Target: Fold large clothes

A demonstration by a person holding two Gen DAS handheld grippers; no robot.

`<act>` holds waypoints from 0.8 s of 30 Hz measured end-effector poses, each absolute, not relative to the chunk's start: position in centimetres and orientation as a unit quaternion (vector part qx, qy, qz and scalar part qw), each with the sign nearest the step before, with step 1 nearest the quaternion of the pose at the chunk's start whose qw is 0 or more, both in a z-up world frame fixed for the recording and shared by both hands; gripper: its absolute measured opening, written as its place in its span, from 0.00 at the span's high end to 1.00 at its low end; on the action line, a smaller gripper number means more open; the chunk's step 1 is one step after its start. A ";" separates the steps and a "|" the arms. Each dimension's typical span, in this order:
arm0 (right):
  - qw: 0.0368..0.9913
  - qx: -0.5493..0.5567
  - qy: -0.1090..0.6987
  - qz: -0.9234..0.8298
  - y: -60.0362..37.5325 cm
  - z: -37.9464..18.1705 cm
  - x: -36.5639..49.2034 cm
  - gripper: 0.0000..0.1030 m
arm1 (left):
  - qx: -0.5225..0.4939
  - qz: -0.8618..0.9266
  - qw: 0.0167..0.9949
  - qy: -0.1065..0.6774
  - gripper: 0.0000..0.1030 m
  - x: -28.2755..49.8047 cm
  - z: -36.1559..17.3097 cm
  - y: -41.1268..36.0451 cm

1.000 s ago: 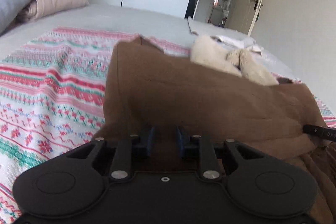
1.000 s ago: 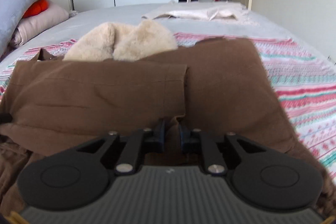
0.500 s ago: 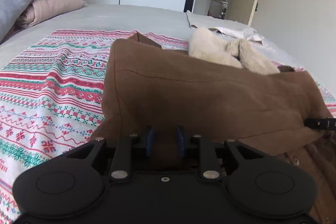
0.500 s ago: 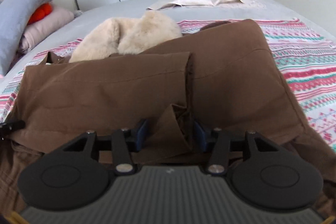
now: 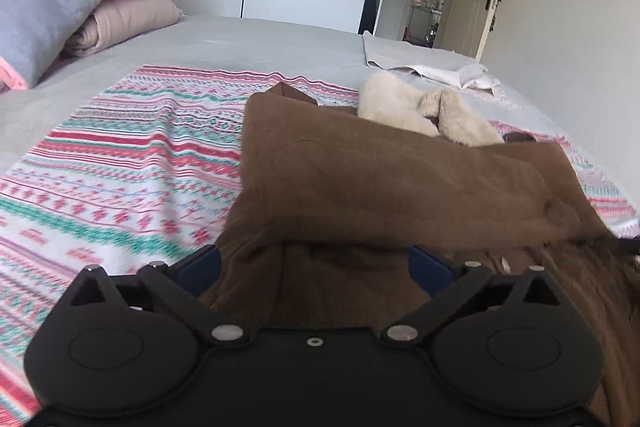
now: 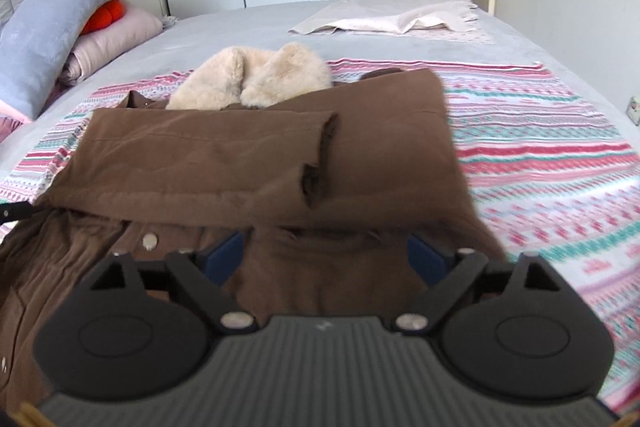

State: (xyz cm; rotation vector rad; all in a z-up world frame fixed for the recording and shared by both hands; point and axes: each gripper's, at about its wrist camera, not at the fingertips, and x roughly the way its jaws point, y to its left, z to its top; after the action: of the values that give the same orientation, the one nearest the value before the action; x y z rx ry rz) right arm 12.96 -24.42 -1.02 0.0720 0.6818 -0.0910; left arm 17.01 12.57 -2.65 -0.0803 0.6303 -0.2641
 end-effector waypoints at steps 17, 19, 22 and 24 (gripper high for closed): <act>0.923 0.076 0.373 -0.058 -32.4 -0.7 1.7 0.02 | -0.147 -0.162 0.874 0.435 0.00 10.8 -4.1 21.8; 0.915 0.091 0.388 -0.054 -33.2 -0.7 0.6 0.02 | -0.158 -0.179 0.858 0.454 0.00 10.0 -4.2 23.1; 0.905 0.111 0.409 -0.033 -33.8 -1.2 -1.4 0.02 | -0.170 -0.211 0.827 0.492 0.00 8.7 -5.0 24.6; 0.893 0.133 0.429 -0.007 -33.8 -1.9 -2.6 0.02 | -0.181 -0.227 0.807 0.514 0.00 7.9 -5.8 25.3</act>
State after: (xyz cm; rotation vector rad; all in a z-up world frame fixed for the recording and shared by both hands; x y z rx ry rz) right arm -2.58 -33.81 -1.90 0.2755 0.8902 -0.0152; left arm 7.88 25.31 -5.79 -0.3883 1.0999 -0.4847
